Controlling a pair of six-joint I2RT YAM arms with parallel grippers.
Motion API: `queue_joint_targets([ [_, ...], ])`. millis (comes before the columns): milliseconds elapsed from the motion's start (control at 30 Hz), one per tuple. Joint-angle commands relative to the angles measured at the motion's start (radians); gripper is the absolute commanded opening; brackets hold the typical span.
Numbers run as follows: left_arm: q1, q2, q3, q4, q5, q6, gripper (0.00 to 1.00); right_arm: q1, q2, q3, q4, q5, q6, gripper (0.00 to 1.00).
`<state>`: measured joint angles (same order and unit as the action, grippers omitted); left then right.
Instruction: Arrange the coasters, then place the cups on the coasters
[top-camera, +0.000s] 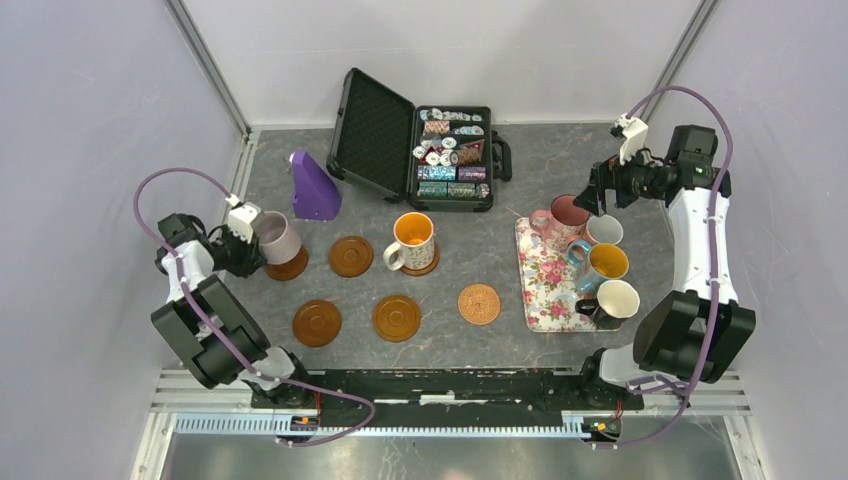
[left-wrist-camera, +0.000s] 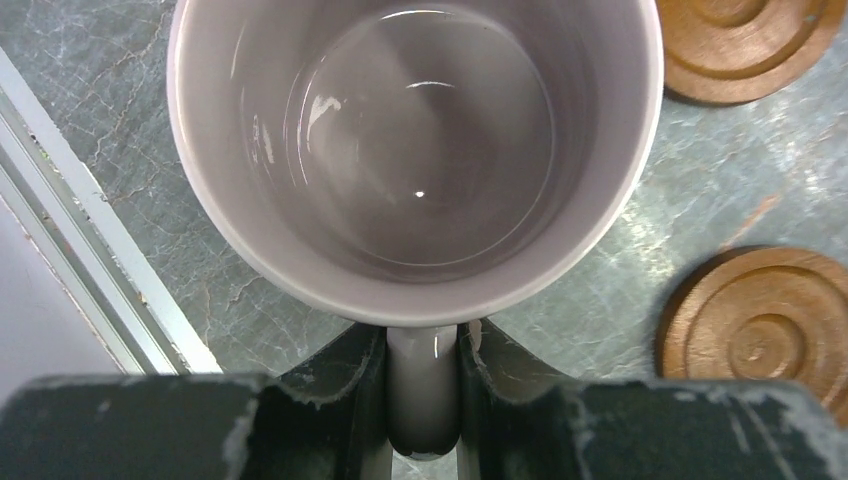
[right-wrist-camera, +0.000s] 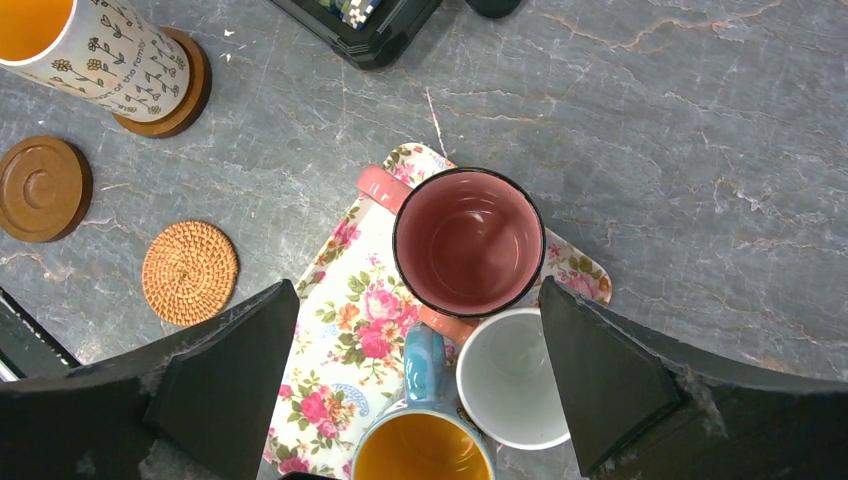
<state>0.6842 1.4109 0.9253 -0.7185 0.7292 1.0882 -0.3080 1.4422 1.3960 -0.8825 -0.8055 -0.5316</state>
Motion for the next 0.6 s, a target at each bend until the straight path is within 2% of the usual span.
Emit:
queue_joint_targets([
  [0,0.004,0.030,-0.007,0.137,0.025,0.117,0.02,0.004,-0.048,-0.015,0.024,0.021,0.010,0.98],
  [567,0.005,0.098,-0.052,0.149,0.009,0.209,0.02,0.003,-0.053,-0.032,0.015,0.042,0.002,0.98],
])
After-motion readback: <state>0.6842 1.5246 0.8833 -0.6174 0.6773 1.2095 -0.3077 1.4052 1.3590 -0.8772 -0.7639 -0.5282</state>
